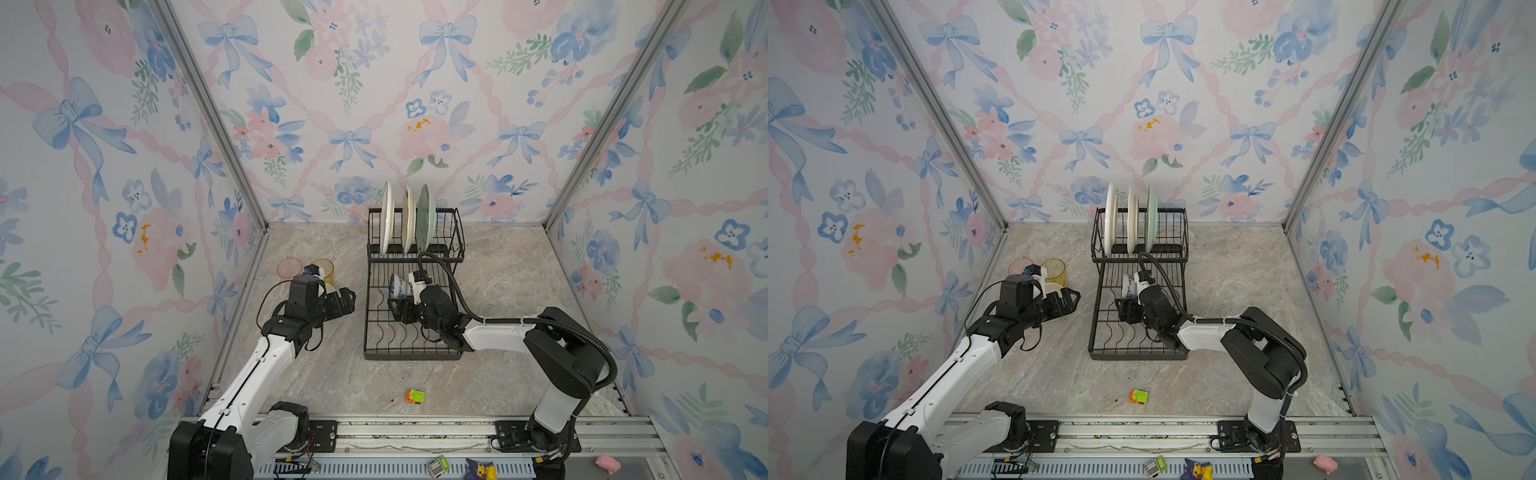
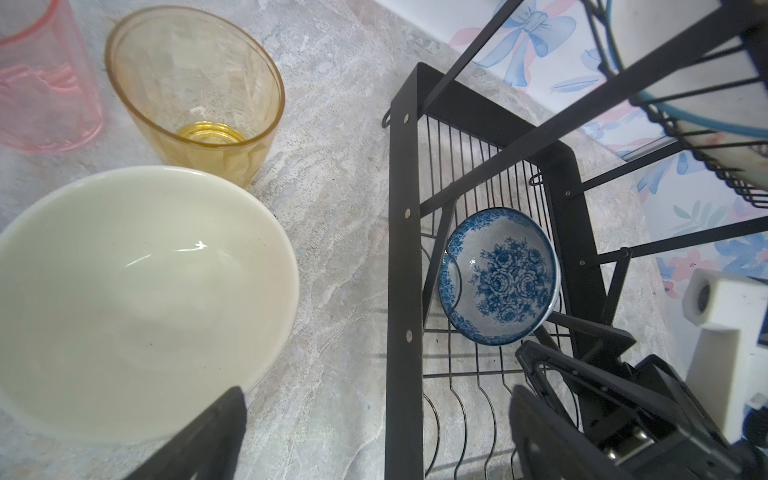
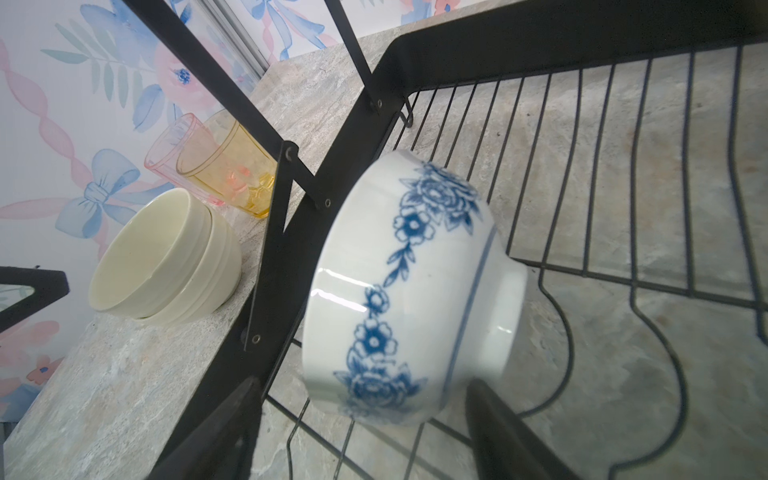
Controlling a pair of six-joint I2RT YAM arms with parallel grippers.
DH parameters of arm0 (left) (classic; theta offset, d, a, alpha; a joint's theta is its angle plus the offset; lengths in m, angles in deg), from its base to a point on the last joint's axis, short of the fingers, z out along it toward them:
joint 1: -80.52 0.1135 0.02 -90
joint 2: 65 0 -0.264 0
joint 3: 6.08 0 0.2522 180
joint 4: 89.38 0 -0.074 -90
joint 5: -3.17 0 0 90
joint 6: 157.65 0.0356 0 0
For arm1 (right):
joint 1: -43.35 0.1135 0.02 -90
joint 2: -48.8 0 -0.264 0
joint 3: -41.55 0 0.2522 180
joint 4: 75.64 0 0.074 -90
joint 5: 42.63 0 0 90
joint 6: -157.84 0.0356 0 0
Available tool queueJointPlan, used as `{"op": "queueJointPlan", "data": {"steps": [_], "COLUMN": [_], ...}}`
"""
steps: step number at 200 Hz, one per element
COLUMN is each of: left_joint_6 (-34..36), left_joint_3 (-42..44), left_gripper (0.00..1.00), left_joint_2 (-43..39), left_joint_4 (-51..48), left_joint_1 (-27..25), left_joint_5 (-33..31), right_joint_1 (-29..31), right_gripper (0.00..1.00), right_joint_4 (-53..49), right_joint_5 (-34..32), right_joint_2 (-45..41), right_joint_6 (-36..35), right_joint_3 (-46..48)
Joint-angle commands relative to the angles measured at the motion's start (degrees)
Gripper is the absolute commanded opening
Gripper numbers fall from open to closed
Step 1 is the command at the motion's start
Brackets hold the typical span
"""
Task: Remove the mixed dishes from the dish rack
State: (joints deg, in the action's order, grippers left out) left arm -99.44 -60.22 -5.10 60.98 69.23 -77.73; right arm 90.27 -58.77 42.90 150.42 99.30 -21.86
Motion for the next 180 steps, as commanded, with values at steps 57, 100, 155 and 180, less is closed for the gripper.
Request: {"op": "queueJointPlan", "data": {"steps": [57, 100, 155, 180], "left_joint_6": [-0.6, -0.4, -0.5, -0.5], "left_joint_3": [0.2, -0.1, 0.3, 0.2], "left_gripper": [0.98, 0.98, 0.98, 0.98], "left_joint_2": [1.3, 1.1, 0.9, 1.1], "left_joint_4": [0.5, 0.6, 0.6, 0.6], "left_joint_1": [-0.7, -0.9, -0.9, -0.8], "left_joint_5": [0.9, 0.7, 0.5, 0.5], "right_joint_1": [-0.7, -0.8, -0.5, -0.4], "right_gripper": [0.86, 0.88, 0.89, 0.88], "right_joint_4": [-2.2, -2.5, -2.5, -2.5], "right_joint_5": [-1.4, -1.8, -2.7, -3.1], "right_joint_2": [1.4, 2.3, 1.4, 0.5], "right_joint_6": [-1.7, -2.1, -2.7, -2.3], "right_joint_3": [-2.2, -2.6, -1.6, -0.8]}}
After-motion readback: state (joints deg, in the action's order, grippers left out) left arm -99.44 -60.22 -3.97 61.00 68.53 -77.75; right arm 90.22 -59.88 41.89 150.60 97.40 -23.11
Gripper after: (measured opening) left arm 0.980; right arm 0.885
